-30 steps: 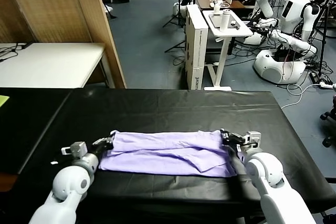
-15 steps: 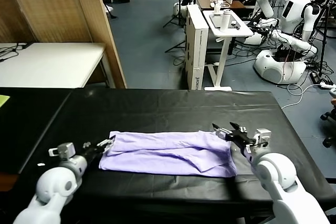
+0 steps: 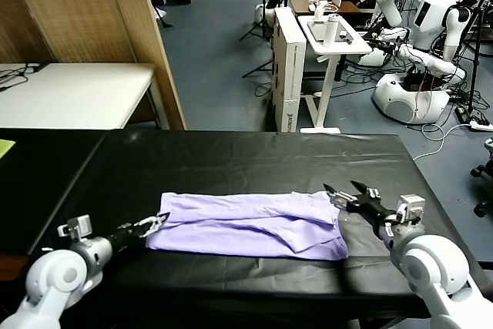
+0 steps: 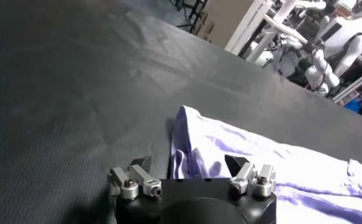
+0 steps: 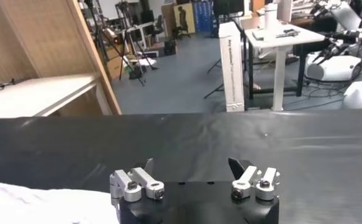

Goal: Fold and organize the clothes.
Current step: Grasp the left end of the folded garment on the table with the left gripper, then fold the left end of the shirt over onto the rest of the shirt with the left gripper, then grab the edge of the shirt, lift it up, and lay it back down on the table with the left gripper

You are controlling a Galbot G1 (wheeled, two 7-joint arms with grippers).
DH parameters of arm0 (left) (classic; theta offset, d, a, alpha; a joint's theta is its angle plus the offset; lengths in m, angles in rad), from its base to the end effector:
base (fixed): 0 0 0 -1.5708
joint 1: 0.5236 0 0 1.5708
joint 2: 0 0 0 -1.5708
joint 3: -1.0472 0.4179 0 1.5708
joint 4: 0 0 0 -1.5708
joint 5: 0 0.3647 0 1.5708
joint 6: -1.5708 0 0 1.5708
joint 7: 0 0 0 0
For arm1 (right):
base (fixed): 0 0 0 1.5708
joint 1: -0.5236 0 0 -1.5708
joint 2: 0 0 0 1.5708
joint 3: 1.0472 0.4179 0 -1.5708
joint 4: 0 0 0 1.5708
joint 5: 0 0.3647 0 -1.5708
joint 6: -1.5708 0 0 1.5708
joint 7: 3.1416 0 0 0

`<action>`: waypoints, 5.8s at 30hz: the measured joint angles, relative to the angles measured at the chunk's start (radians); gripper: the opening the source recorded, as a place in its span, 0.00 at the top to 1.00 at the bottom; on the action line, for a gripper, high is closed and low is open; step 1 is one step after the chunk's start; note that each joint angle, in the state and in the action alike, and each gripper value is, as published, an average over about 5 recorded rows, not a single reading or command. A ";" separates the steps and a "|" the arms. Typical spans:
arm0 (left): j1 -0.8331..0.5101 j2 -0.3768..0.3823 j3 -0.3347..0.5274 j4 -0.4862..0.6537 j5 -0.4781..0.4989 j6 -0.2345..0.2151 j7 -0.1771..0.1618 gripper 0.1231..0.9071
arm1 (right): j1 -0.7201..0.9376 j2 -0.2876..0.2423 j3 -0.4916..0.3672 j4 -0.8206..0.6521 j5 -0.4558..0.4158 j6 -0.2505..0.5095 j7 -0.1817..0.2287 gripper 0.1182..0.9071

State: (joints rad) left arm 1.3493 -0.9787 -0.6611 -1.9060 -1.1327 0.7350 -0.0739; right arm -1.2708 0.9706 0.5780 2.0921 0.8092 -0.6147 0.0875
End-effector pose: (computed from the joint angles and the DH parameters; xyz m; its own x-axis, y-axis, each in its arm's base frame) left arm 0.2600 0.2054 -0.3124 -0.7473 0.3305 0.5764 0.0366 0.8867 -0.4610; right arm 0.2668 -0.1476 -0.2507 -0.8920 -0.2547 0.3734 -0.2111 0.9652 0.1542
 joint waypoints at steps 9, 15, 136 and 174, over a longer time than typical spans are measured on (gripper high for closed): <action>-0.010 -0.031 0.023 0.006 0.009 -0.002 0.002 0.00 | 0.001 0.010 -0.002 -0.001 -0.002 -0.008 -0.001 0.00; -0.011 -0.040 0.031 0.007 0.015 -0.002 0.002 0.02 | 0.002 0.011 0.000 -0.001 -0.003 -0.008 -0.001 0.00; 0.016 -0.351 0.182 -0.267 0.431 -0.122 -0.131 0.00 | 0.121 0.124 -0.408 -0.072 -0.207 0.040 -0.070 0.00; 0.042 -0.369 0.069 -0.044 0.418 -0.376 0.115 0.00 | -0.014 0.105 -0.201 0.074 -0.188 0.105 -0.049 0.00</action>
State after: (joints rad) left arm 1.3916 -1.3480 -0.5924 -1.9503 -0.7151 0.3588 0.0411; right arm -1.2847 1.0757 0.3770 2.1658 0.6213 -0.5099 0.0383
